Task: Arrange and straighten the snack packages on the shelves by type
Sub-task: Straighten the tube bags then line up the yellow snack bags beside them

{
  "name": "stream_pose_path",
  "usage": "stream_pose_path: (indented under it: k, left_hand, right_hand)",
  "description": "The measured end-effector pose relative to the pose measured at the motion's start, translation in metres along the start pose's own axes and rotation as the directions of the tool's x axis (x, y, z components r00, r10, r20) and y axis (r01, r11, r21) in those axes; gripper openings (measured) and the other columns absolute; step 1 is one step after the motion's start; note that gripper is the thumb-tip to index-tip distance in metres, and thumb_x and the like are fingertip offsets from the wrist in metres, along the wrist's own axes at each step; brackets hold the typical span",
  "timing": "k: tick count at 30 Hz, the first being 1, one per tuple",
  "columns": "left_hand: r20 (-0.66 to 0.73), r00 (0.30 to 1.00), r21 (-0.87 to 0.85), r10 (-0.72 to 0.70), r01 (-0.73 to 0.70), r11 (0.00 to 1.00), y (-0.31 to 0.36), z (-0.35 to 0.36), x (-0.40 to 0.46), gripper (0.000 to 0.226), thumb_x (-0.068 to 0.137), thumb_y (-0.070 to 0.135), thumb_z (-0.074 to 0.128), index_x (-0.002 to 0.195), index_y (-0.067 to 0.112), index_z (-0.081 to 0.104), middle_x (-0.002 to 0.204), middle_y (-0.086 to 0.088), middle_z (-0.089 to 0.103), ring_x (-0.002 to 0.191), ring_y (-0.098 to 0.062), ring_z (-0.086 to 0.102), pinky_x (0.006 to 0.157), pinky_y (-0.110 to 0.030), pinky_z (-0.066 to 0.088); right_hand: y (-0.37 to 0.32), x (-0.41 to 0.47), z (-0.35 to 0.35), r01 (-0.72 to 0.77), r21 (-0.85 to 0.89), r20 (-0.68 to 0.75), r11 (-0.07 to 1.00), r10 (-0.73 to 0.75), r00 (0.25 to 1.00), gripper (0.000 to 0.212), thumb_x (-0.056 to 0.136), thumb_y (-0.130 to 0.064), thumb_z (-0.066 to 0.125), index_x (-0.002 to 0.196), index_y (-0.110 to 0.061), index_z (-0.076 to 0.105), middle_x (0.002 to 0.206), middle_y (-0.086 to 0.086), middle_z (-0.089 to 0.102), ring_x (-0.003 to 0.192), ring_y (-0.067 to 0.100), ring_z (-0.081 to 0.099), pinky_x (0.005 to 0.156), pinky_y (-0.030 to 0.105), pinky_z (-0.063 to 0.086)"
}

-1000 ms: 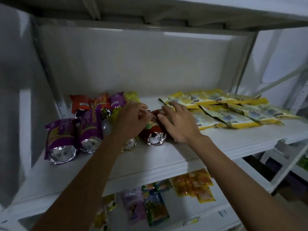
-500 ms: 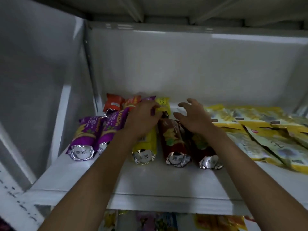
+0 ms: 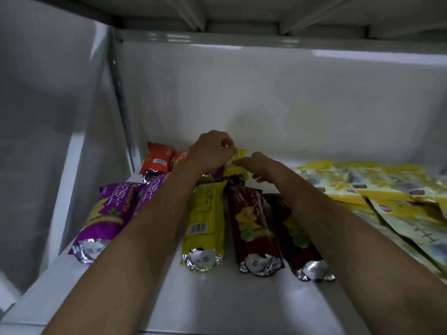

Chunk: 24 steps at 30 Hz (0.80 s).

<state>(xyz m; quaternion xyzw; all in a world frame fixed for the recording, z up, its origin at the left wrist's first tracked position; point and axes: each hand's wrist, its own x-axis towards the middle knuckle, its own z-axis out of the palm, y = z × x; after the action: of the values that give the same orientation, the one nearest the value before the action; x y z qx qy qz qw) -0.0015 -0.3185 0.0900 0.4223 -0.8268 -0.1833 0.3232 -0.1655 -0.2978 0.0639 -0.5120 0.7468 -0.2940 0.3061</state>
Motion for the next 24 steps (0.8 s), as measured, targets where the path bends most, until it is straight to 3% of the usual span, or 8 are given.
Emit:
stream_pose_path:
  k: [4, 7, 9, 12, 14, 19, 22, 24]
  left_hand:
    - [0.000, 0.999, -0.071, -0.042, 0.042, 0.997, -0.003, 0.007, 0.000, 0.022, 0.099, 0.026, 0.066, 0.115, 0.014, 0.076, 0.113, 0.002, 0.071, 0.105, -0.014, 0.062, 0.084, -0.022, 0.043]
    - [-0.011, 0.998, -0.108, -0.063, 0.062, 0.992, -0.010, 0.010, -0.001, 0.022, 0.099, 0.024, 0.066, 0.114, 0.013, 0.077, 0.108, 0.004, 0.071, 0.100, -0.012, 0.061, 0.072, -0.015, 0.041]
    - [-0.009, 0.996, -0.141, -0.085, 0.083, 0.986, -0.015, 0.010, 0.001, 0.022, 0.100, 0.023, 0.065, 0.114, 0.012, 0.077, 0.109, 0.002, 0.072, 0.101, -0.013, 0.062, 0.078, -0.020, 0.043]
    - [-0.024, 0.993, -0.216, -0.115, 0.107, 0.971, -0.018, 0.007, 0.005, 0.018, 0.100, 0.024, 0.066, 0.110, 0.013, 0.077, 0.105, 0.002, 0.072, 0.101, -0.014, 0.064, 0.088, -0.027, 0.046]
    - [-0.040, 0.987, -0.285, -0.154, 0.137, 0.949, -0.017, 0.003, 0.011, 0.018, 0.101, 0.030, 0.066, 0.103, 0.015, 0.076, 0.103, 0.000, 0.074, 0.096, -0.015, 0.066, 0.089, -0.030, 0.049]
    - [0.209, 0.944, -0.578, -0.256, 0.331, 0.746, 0.003, 0.001, 0.023, 0.055, 0.093, 0.068, 0.062, 0.114, 0.020, 0.076, 0.111, -0.001, 0.080, 0.105, -0.021, 0.074, 0.096, -0.038, 0.057]
    - [0.252, 0.952, -0.738, -0.172, 0.304, 0.603, 0.006, 0.000, 0.021, 0.044, 0.100, 0.052, 0.060, 0.123, 0.017, 0.073, 0.112, -0.002, 0.080, 0.102, -0.020, 0.077, 0.086, -0.037, 0.062]
    - [0.233, 0.963, -0.764, -0.136, 0.268, 0.587, 0.004, -0.004, 0.019, 0.038, 0.103, 0.040, 0.060, 0.126, 0.011, 0.069, 0.114, -0.007, 0.079, 0.101, -0.023, 0.077, 0.079, -0.036, 0.064]
  right_hand:
    - [0.014, 0.015, 0.007, -0.060, 0.141, 0.093, 0.988, 0.047, 0.995, 0.057, 0.092, -0.046, 0.077, 0.126, -0.006, 0.054, 0.128, 0.014, 0.058, 0.108, 0.030, 0.064, 0.093, 0.043, 0.058]
    - [0.021, 0.022, -0.003, -0.069, 0.194, 0.125, 0.979, 0.045, 0.991, 0.056, 0.089, -0.044, 0.080, 0.128, -0.008, 0.061, 0.127, 0.015, 0.064, 0.101, 0.029, 0.070, 0.083, 0.041, 0.064]
    - [0.023, 0.023, -0.019, -0.058, 0.217, 0.121, 0.974, 0.032, 0.992, 0.044, 0.094, -0.036, 0.076, 0.125, -0.008, 0.064, 0.124, 0.016, 0.066, 0.100, 0.030, 0.071, 0.080, 0.040, 0.065]
    - [0.022, 0.022, -0.049, 0.017, 0.243, 0.073, 0.970, -0.035, 0.997, 0.031, 0.096, -0.027, 0.076, 0.114, -0.003, 0.069, 0.126, 0.016, 0.065, 0.107, 0.029, 0.070, 0.095, 0.047, 0.062]
    - [0.016, 0.012, -0.066, 0.078, 0.282, 0.085, 0.956, -0.106, 0.991, 0.025, 0.095, -0.024, 0.078, 0.110, -0.005, 0.074, 0.125, 0.012, 0.070, 0.109, 0.024, 0.070, 0.097, 0.044, 0.061]
    - [-0.002, -0.019, -0.071, 0.168, 0.463, 0.175, 0.870, -0.276, 0.945, 0.025, 0.096, -0.013, 0.074, 0.120, -0.009, 0.070, 0.118, 0.006, 0.078, 0.110, 0.024, 0.074, 0.099, 0.041, 0.059]
    - [-0.006, -0.025, -0.064, 0.220, 0.488, 0.162, 0.845, -0.336, 0.928, 0.044, 0.093, -0.008, 0.076, 0.135, -0.007, 0.061, 0.124, 0.009, 0.076, 0.113, 0.024, 0.074, 0.099, 0.042, 0.060]
    - [-0.006, -0.029, -0.068, 0.251, 0.478, 0.158, 0.842, -0.363, 0.918, 0.045, 0.094, -0.016, 0.077, 0.136, -0.010, 0.061, 0.125, 0.007, 0.076, 0.113, 0.023, 0.074, 0.102, 0.040, 0.058]
